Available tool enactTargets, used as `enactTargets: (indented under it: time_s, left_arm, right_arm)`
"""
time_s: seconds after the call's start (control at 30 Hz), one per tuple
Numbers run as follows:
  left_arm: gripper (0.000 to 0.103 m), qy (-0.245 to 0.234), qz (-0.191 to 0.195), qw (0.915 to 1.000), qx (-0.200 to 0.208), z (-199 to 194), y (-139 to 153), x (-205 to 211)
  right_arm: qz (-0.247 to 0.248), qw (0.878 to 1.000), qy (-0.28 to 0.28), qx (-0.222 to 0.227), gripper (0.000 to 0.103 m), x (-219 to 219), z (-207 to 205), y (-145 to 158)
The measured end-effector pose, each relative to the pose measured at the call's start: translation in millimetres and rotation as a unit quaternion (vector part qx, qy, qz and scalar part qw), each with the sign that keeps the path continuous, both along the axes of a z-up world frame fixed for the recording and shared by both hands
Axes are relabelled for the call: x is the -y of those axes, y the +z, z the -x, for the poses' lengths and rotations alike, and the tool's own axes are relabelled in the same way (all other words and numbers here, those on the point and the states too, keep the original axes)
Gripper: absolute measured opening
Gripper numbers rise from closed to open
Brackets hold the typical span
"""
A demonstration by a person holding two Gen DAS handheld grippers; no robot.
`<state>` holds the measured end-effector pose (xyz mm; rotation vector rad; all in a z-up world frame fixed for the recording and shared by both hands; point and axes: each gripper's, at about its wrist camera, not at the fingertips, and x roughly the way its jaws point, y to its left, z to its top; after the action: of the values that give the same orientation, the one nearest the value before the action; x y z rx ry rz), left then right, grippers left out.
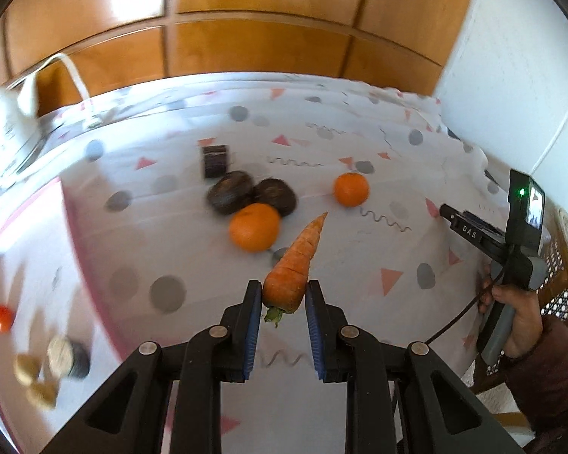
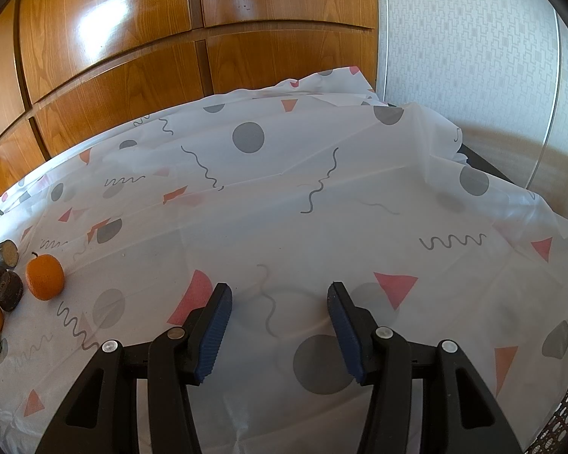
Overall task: Organize fruits
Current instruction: 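Carry the carrot with the left gripper into the tray and release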
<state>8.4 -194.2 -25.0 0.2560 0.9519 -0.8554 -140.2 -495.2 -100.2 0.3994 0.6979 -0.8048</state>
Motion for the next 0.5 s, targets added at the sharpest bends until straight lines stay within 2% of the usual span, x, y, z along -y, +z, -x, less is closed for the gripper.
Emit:
enactTargets:
  time_s: [0.27,0.37,0.5]
  left_arm:
    - [0.023,0.084,0.048,0.9953,0.001,-11.7,18.9,-52.8]
    - [0.024,0.138,0.064,0.9884,0.004,-25.3,23.1,-81.3]
    - [0.023,0.231,0.075,0.9701,-0.001,-49.6,20.8,-132.4]
  right_arm:
    - [0.000,1.000,0.001,0.000,0.054,0.2,0.5,0.1]
    - [0.001,1.000,0.000,-0.001,0.054,-0.1,0.5,0.3]
    - [0.003,1.000,0.000,-0.004,0.054,-0.9,-0.2,0.6]
